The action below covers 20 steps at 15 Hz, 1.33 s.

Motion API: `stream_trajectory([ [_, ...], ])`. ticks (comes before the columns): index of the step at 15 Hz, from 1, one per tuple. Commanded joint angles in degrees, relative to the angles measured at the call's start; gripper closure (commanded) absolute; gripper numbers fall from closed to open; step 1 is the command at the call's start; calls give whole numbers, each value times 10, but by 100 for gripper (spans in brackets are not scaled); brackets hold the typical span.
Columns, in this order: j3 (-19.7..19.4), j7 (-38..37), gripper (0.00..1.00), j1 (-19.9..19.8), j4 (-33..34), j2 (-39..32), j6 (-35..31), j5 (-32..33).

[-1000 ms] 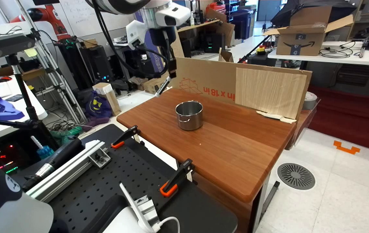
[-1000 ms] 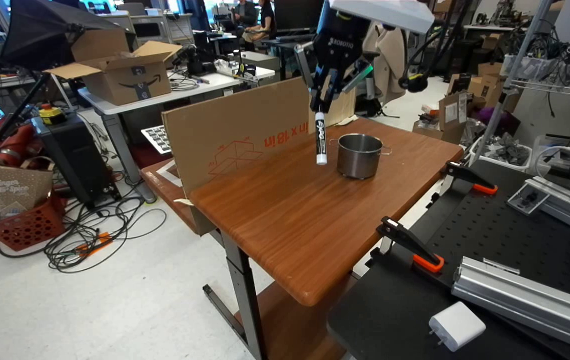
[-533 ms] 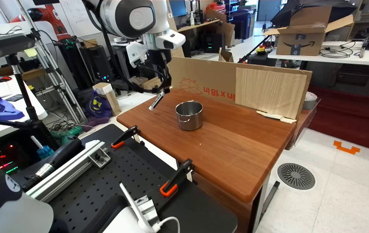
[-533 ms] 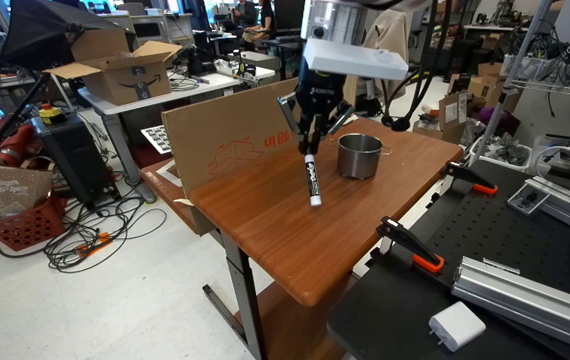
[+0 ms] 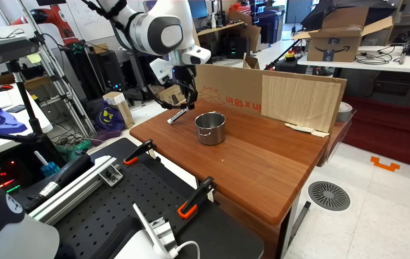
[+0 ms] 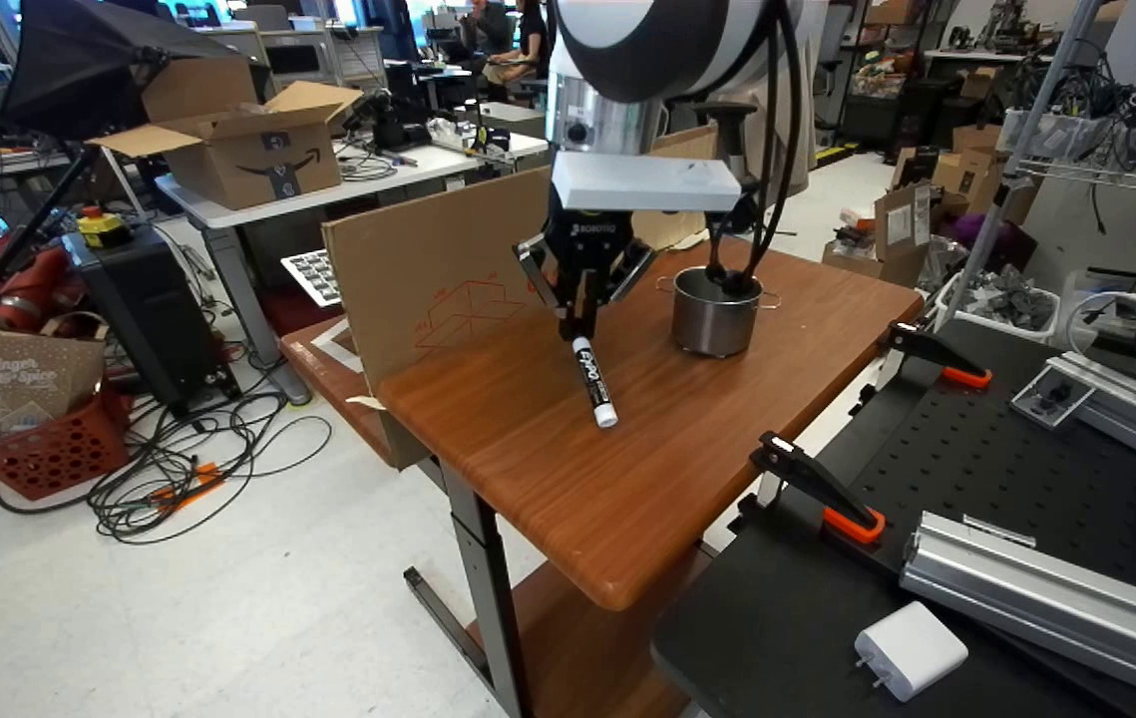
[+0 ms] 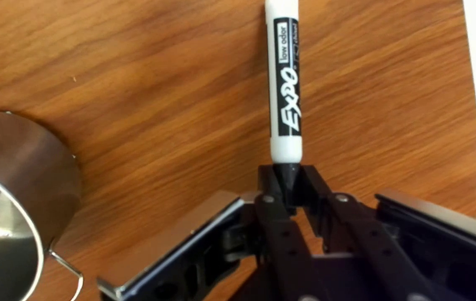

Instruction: Remove the marker from the pot and put it on the table

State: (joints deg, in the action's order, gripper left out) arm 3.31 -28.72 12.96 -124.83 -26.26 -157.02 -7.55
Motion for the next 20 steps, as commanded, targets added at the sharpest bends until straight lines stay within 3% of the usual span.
stream_trajectory([
  [1,-32,-14,95,32,39,-45,-2,26],
  [7,-59,-26,95,57,79,-92,2,36],
  [8,-62,-28,56,60,84,-94,5,37],
  [9,-65,-29,54,63,87,-95,7,38],
  [16,-64,-24,5,61,91,-89,13,30],
  [17,-62,-23,0,59,89,-85,15,28],
  [20,-54,-15,0,54,65,-56,16,24],
])
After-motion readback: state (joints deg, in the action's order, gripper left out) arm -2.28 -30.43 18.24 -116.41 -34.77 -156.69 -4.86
